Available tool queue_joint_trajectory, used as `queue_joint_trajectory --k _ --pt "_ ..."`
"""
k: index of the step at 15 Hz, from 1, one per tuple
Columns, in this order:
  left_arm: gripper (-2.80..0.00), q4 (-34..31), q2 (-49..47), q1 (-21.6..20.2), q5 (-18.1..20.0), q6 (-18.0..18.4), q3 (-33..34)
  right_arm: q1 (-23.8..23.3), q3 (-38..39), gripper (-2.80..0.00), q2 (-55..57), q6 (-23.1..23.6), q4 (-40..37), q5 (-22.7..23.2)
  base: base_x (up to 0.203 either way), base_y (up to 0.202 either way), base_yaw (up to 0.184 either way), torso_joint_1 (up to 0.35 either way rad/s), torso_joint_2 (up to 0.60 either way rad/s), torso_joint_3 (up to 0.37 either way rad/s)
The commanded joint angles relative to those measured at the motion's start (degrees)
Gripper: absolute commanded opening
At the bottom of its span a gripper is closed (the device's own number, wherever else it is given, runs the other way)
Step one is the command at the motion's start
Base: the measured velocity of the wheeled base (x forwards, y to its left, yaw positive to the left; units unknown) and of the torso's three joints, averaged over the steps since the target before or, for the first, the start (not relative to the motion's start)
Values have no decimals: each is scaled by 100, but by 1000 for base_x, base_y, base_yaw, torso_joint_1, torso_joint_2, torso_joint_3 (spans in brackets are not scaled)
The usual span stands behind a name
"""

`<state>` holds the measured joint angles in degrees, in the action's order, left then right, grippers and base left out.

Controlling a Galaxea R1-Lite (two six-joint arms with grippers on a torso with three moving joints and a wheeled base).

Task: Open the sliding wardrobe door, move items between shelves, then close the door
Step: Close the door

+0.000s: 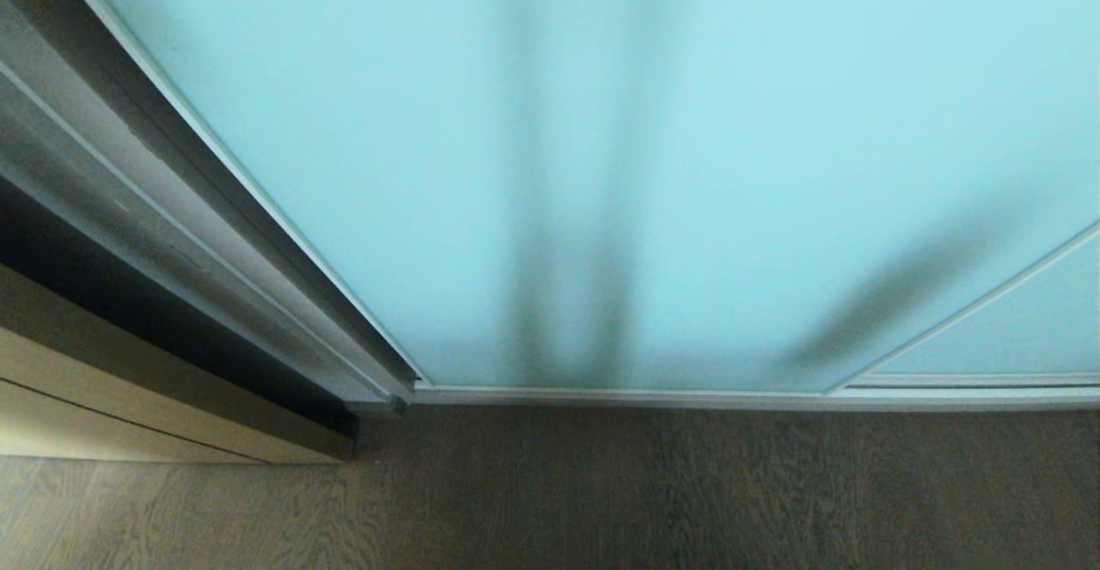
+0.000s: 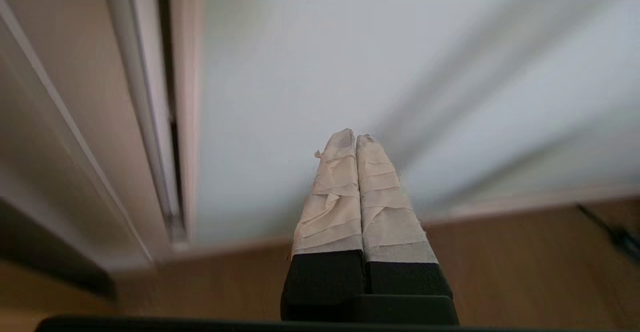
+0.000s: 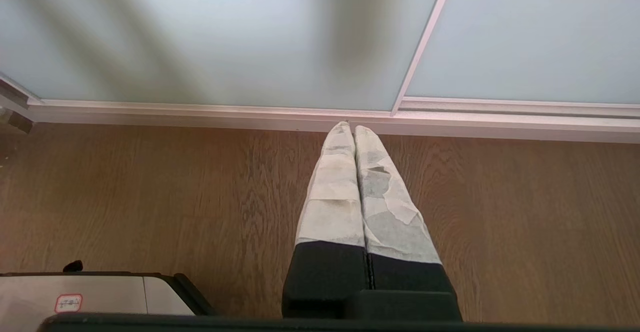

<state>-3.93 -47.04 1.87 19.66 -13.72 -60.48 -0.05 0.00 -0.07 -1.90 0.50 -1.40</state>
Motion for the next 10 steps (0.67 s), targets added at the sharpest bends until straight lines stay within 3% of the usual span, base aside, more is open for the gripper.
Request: queue_joint_trajectory --k 1,4,8,10 --pt "-280 -5 748 -2 103 4 791 2 0 -280 0 -3 3 0 0 0 0 0 0 0" --pt "-280 -8 1409 -9 -17 332 1788 0 0 -280 1 -3 3 0 0 0 0 0 0 0" --pt "-280 -160 2605 -11 -333 1637 3016 -1 0 -280 -1 -3 3 0 0 0 0 0 0 0" --pt "-280 -475 3093 -11 -834 2056 3425 5 0 -280 -1 -3 3 0 0 0 0 0 0 0"
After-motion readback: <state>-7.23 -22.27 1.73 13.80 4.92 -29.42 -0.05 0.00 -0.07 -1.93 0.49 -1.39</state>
